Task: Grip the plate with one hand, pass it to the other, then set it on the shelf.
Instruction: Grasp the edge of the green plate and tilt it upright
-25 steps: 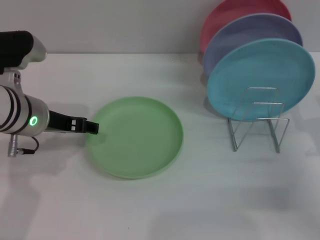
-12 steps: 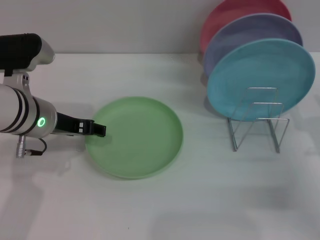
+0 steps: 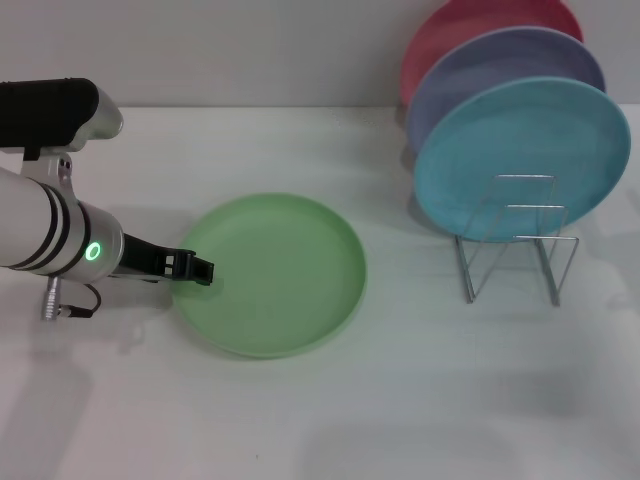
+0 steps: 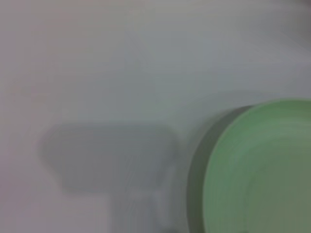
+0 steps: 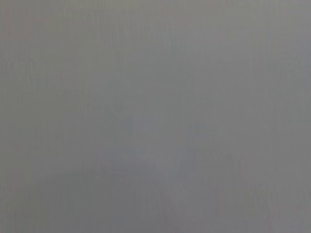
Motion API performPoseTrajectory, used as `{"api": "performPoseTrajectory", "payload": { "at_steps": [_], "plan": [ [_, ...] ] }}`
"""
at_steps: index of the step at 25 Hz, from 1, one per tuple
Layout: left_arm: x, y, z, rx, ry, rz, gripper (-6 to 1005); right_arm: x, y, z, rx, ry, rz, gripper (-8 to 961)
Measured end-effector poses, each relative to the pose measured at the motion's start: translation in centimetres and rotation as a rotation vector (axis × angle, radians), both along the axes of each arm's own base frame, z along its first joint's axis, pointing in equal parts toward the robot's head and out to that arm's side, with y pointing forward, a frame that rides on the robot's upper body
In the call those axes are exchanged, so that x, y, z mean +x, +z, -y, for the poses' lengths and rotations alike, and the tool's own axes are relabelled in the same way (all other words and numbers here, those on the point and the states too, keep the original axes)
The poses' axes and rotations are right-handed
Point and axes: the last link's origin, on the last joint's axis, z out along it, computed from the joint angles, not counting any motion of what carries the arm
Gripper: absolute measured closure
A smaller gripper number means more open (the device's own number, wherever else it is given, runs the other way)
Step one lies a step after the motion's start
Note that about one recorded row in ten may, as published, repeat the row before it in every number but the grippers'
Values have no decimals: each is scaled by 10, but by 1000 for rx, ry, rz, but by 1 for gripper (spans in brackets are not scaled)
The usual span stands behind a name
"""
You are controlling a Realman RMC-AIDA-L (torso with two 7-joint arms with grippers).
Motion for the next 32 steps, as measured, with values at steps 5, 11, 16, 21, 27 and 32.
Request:
{"api": "performPoseTrajectory", "payload": {
  "at_steps": [5,11,16,21,27,32],
  "plan": [
    [2,-3,-1,-11,-14,-8,316,0,0,0,0,1,-1,264],
    [2,-4,-2,-15,-15,-12,363,0,0,0,-1,1,-3,264],
    [2,-4,-2,-16,-17,-15,378,-1,-1,0,-1,1,-4,264],
    [2,-5,-3,-20,-17,-20,485,-1,-1,0,-1,2,-5,265],
    [2,-5,-4,-21,-19,-23,574,-1,-1,0,-2,3,-5,265],
    [1,-5,-4,-25,-17,-25,591,-1,-1,0,-2,3,-6,265]
  ]
}}
